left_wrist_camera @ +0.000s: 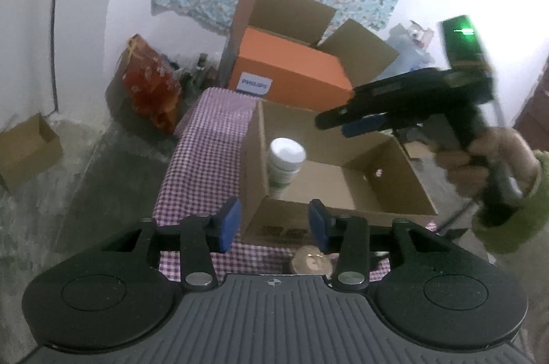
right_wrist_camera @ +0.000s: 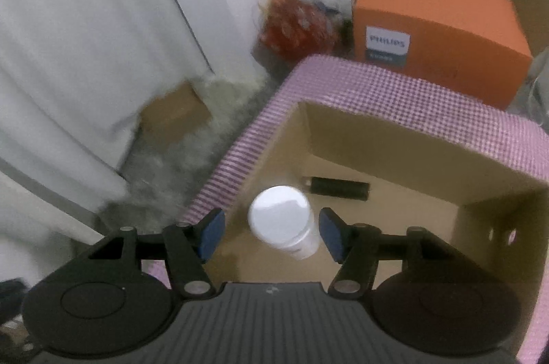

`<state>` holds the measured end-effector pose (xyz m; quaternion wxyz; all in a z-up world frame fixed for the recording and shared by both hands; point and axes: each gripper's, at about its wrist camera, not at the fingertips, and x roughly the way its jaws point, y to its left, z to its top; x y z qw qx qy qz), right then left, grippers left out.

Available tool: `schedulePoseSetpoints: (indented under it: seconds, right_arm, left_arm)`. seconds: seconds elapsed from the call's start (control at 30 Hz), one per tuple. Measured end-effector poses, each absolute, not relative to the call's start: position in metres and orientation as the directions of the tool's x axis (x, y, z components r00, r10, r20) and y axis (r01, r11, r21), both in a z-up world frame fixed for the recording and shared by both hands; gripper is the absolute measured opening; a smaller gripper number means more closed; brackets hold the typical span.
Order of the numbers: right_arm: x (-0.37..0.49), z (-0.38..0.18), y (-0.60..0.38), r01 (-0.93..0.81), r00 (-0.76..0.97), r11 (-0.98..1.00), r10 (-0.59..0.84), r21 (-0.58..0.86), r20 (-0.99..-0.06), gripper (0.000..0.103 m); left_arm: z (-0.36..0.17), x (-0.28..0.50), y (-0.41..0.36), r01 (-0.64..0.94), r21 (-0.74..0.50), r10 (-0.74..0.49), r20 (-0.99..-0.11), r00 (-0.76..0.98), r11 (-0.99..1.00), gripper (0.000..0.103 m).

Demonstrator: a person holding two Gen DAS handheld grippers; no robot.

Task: Organize rigid objects
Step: 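Set the white bottle upright in the box and open the right tool, then grasp the green glue stick in the pink bowl with the right tool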

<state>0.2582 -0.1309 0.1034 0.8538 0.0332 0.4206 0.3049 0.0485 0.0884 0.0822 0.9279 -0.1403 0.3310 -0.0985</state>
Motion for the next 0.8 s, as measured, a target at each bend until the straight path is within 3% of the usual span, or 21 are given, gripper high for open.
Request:
schedulePoseSetpoints:
  seconds: [0.2,0.4,0.6,0.8]
  right_arm:
    - [0.174,0.136,-0.196,-0.547,0.49,0.708,0.703,0.447,-0.515,0.064]
    - [0.077,0.134,-0.266,-0.526,0.6,0.698,0.71,0.486,-0.369,0.07]
    - [0.039,0.072,-0.31,-0.365,0.661,0.733,0.639,0.574,-0.395,0.069]
    - [0.059,-0.008,-0.318,-0.17,0.558,0.68,0.663,0.713,-0.499,0.055]
  left_arm:
    - [0.091,0.031,0.062,0.18,-0.296,-0.323,-0.56,0.763,0.938,0.051]
    - [0.085,0.023,0.019,0.309,-0.264,-0.406,-0.571,0.714,0.914,0.056]
    - [0.054,0.021,-0.038,0.424,-0.202,-0.448,-0.632,0.632,0.883,0.056]
    - [0.009,0.027,-0.089,0.484,-0.167,-0.45,-0.7,0.555,0.859,0.056]
